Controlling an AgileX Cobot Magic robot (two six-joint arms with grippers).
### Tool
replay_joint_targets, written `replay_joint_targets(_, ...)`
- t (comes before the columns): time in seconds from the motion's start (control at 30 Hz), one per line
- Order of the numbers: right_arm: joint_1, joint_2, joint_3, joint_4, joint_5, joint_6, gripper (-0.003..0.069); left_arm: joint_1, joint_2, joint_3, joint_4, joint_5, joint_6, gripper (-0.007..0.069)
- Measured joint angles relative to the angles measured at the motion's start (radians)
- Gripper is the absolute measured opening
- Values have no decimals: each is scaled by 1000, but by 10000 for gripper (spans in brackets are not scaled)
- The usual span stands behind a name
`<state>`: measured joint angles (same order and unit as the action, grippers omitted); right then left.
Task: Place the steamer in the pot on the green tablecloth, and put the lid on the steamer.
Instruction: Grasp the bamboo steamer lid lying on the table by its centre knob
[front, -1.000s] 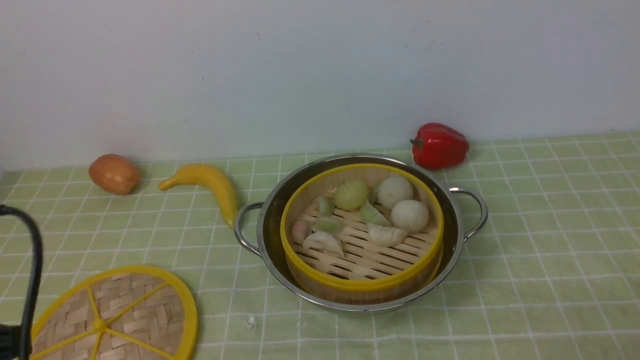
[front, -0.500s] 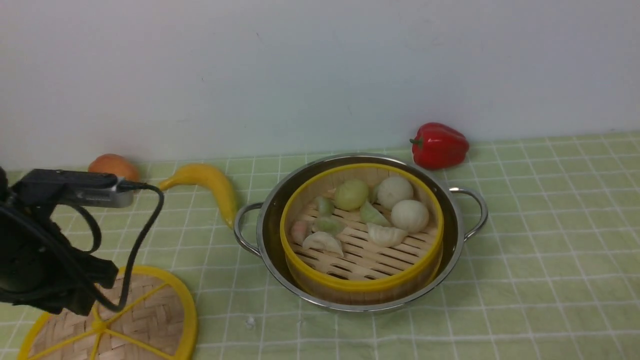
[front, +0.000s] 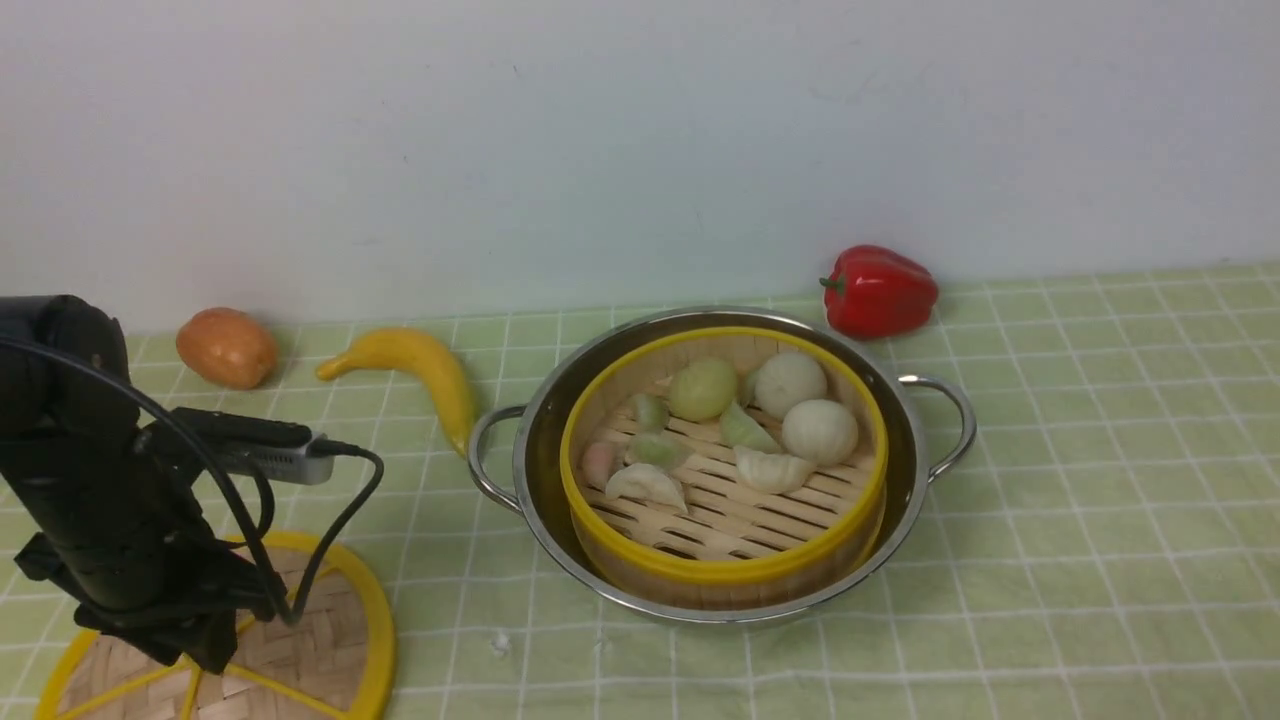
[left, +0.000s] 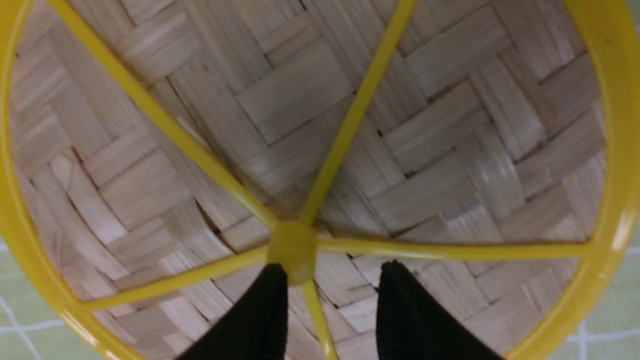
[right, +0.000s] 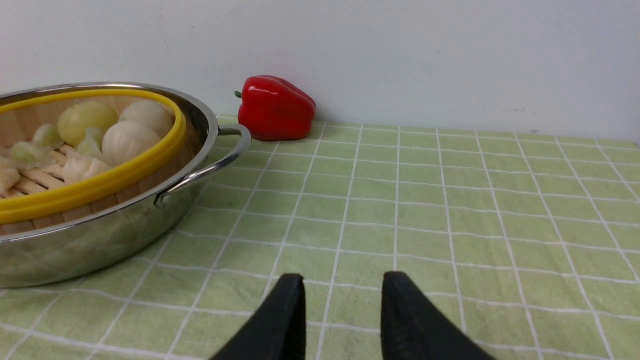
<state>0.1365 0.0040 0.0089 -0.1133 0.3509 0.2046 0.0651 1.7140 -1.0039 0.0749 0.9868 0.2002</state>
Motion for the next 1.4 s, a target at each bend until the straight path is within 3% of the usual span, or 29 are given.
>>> replay_joint_targets(0.77,0,0,0,0,0,0,240,0,32,0,38,-55,-49,243)
replay_joint_targets(0.93,0,0,0,0,0,0,242,0,54,-7,34,-54,-49,204)
replay_joint_targets(1.0,0,0,0,0,0,0,242,0,54,-8,30,-54,-49,134)
replay_joint_targets(1.4,0,0,0,0,0,0,242,0,41,-120,30,99,-50,121)
